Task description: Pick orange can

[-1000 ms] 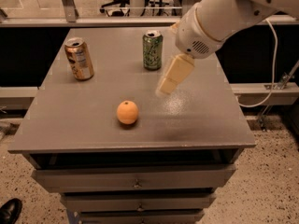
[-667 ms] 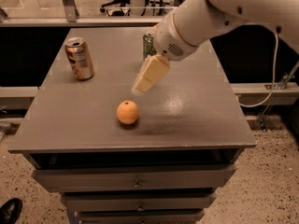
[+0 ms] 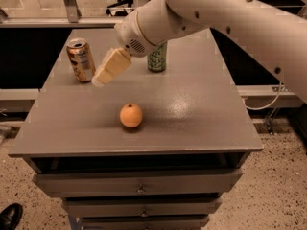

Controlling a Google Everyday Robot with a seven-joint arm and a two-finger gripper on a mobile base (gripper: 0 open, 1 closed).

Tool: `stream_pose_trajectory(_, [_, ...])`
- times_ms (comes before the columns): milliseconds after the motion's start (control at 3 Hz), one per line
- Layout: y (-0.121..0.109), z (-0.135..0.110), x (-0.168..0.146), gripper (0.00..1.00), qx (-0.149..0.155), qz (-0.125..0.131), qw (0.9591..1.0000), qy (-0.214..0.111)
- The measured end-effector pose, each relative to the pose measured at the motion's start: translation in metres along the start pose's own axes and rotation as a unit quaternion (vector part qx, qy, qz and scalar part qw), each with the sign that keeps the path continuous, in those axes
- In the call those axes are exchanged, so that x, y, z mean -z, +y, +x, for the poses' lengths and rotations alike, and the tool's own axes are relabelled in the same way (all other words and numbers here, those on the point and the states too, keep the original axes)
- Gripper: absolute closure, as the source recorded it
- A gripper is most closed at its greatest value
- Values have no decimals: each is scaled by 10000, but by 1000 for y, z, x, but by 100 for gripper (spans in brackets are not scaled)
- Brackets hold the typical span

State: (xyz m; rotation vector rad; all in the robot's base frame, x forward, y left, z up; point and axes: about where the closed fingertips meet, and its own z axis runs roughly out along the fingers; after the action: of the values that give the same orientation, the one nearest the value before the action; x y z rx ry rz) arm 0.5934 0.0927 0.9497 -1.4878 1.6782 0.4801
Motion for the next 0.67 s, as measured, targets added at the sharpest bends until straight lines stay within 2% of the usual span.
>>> stream_pose_trajectory(333, [-2,-15,-45,0,-252,-206,9984,-452])
stream_pose_trajectory(667, [-18,-21,-91,0,-536,-309,9946,-838])
